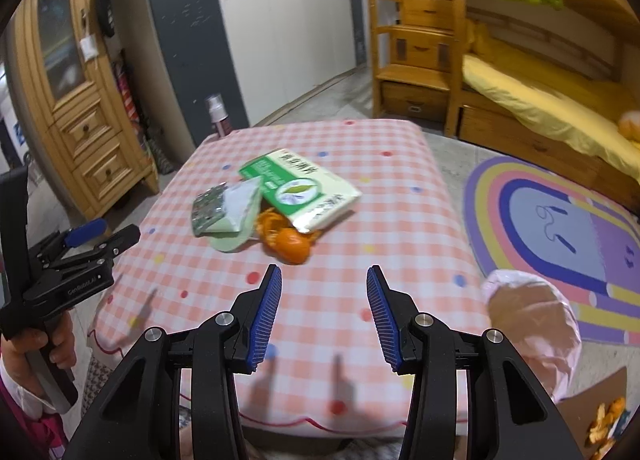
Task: Collect trash
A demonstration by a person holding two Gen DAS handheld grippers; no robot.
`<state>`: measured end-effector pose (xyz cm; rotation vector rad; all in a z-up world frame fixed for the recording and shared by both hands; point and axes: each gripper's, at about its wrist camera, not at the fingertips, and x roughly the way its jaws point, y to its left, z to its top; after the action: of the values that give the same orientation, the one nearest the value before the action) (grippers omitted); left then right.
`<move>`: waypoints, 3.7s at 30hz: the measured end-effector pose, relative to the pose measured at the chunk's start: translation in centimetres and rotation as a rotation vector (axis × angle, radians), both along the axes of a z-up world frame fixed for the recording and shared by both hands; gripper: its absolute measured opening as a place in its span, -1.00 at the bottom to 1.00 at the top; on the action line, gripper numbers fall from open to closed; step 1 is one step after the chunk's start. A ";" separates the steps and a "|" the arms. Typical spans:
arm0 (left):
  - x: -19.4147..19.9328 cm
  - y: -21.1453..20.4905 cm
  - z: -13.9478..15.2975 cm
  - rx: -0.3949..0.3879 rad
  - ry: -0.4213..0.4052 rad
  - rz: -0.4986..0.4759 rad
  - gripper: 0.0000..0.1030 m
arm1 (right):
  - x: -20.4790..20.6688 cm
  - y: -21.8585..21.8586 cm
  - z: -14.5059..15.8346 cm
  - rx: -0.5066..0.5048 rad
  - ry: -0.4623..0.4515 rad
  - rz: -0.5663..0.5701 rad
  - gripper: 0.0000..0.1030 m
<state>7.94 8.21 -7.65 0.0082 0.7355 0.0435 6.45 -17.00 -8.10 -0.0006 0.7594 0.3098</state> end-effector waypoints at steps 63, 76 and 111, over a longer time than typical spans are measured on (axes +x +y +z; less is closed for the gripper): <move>1.6 -3.1 -2.8 -0.001 0.135 -0.126 0.46 | -0.9 0.6 -2.1 -0.008 0.044 0.049 -0.99; 2.8 -7.8 -5.4 0.111 0.169 -0.237 0.38 | -1.1 -1.3 -3.5 0.009 0.090 0.013 -0.91; -1.2 -7.5 -4.3 0.095 0.177 -0.221 0.46 | -3.2 -3.3 -1.2 0.065 0.034 -0.016 -0.15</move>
<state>6.77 0.66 -11.92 0.1855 0.9056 -0.1352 3.21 -20.28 -9.35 0.0720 0.7825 0.3197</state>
